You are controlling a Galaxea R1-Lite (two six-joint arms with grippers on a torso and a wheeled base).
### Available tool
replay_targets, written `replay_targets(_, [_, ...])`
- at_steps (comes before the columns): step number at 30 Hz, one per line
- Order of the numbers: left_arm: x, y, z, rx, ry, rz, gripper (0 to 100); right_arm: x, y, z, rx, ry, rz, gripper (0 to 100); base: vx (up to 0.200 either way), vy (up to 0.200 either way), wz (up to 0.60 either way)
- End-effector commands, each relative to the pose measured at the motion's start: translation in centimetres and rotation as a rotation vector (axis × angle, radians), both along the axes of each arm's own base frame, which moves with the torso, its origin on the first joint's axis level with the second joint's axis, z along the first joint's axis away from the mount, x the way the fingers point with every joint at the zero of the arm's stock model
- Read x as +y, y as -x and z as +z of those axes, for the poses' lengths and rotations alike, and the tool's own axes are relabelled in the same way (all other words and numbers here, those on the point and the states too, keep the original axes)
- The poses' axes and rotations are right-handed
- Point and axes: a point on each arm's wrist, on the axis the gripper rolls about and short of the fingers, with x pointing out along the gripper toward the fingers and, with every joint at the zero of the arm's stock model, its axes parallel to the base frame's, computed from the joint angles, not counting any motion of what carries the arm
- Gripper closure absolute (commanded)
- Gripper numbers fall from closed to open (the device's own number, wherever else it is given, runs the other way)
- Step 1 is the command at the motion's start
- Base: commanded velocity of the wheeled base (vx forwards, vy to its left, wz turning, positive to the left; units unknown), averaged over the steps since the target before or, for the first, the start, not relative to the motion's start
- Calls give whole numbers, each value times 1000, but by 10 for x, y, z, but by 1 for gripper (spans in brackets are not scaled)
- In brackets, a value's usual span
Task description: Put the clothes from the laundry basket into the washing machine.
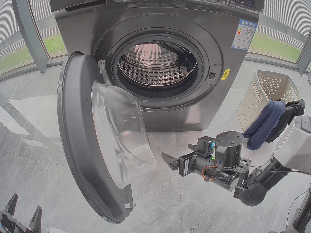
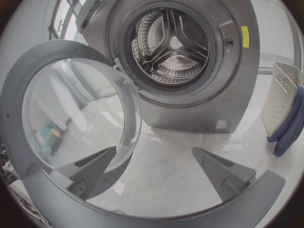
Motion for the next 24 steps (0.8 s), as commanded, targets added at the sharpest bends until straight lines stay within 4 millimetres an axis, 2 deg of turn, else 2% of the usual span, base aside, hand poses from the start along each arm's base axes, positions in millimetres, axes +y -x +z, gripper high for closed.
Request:
replay_targets(1, [0,0,-5,-2,1,1,0,16,5,-8,-2,20,67,0,0,0,0])
replay_targets(10, [0,0,-5,-2,1,1,0,29,20,-1,-44,-42,183,0,0,0,0])
replay_targets(15, [0,0,-5,-2,3,1,0,31,11,2,-56,-52,175,0,0,0,0])
replay_targets(24, [0,0,-5,-2,3,1,0,66,-14,-21,-54,-39,194,0,0,0,0])
